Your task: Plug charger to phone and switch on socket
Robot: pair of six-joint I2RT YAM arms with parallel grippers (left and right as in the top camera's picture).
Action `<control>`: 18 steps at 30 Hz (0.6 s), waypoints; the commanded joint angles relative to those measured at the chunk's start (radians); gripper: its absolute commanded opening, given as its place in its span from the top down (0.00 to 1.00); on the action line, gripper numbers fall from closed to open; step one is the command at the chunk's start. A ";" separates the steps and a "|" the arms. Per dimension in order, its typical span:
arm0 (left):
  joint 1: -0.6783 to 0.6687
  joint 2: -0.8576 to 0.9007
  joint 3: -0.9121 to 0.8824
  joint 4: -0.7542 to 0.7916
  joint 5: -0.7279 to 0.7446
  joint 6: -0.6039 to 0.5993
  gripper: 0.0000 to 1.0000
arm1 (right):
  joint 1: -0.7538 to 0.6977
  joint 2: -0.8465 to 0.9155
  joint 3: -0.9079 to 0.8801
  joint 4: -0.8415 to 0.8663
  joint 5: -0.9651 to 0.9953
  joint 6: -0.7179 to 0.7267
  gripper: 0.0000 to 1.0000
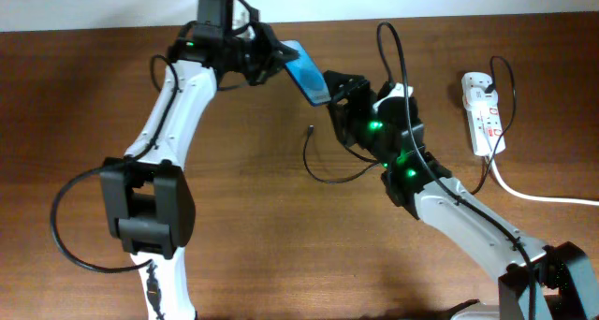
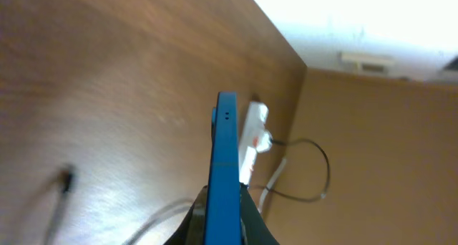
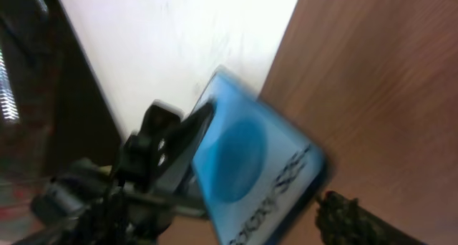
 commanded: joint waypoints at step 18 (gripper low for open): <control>0.202 -0.005 0.015 -0.222 0.245 0.524 1.00 | -0.121 0.317 0.412 -0.661 -0.357 -0.851 0.38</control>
